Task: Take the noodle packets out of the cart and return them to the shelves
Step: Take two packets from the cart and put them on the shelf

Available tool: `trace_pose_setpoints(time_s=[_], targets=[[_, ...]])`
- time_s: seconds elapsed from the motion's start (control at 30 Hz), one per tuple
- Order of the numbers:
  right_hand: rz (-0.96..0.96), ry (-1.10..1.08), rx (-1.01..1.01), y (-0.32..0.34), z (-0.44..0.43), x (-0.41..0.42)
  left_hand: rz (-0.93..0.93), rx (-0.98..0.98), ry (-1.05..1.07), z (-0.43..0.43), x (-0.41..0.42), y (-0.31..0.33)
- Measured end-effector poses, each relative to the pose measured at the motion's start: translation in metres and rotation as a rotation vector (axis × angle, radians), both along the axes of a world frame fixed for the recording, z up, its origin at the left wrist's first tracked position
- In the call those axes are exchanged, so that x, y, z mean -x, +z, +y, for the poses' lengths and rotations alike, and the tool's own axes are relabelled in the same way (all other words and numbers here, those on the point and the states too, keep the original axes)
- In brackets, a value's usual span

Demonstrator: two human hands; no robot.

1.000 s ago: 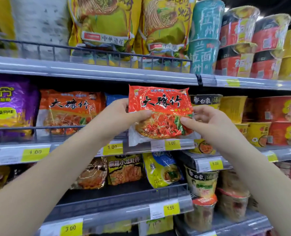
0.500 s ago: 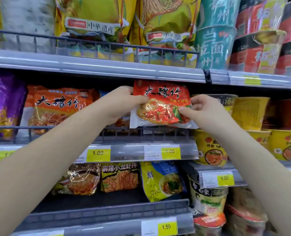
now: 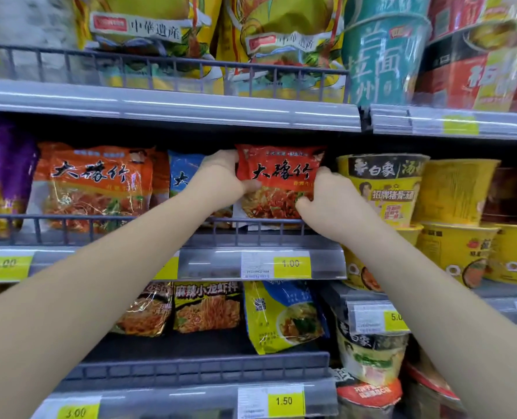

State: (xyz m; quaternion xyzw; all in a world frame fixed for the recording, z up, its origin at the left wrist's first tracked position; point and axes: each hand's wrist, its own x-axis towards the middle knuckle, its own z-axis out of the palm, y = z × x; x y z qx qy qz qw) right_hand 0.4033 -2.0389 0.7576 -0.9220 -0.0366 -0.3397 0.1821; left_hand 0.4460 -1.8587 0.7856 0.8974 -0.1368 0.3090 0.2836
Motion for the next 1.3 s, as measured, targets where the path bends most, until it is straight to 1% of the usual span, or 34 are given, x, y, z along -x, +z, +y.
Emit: trace_pose_setpoints(time_s=[0.2,0.37,0.6,0.77,1.0,1.13,1.3], targets=[[0.094,0.038,-0.098,0.000,-0.001,0.000,0.030,-0.104,0.072,-0.014,-0.002,0.007],[0.095,0.083,-0.160,-0.004,-0.005,0.000,0.051,-0.175,0.086,-0.021,-0.005,0.005],[0.075,0.099,-0.214,-0.010,-0.005,-0.002,0.078,-0.177,0.090,-0.018,-0.007,0.001],[0.002,0.062,-0.202,-0.013,-0.001,0.005,0.096,-0.189,0.107,-0.014,-0.008,-0.001],[0.047,0.078,-0.147,-0.016,0.003,0.020,0.096,-0.230,0.118,-0.007,-0.004,-0.001],[0.025,0.071,-0.137,-0.021,0.004,0.023,0.069,-0.219,0.132,-0.003,-0.004,0.000],[0.017,0.134,-0.087,-0.023,0.008,0.033,-0.023,-0.156,0.036,0.009,0.016,-0.007]])
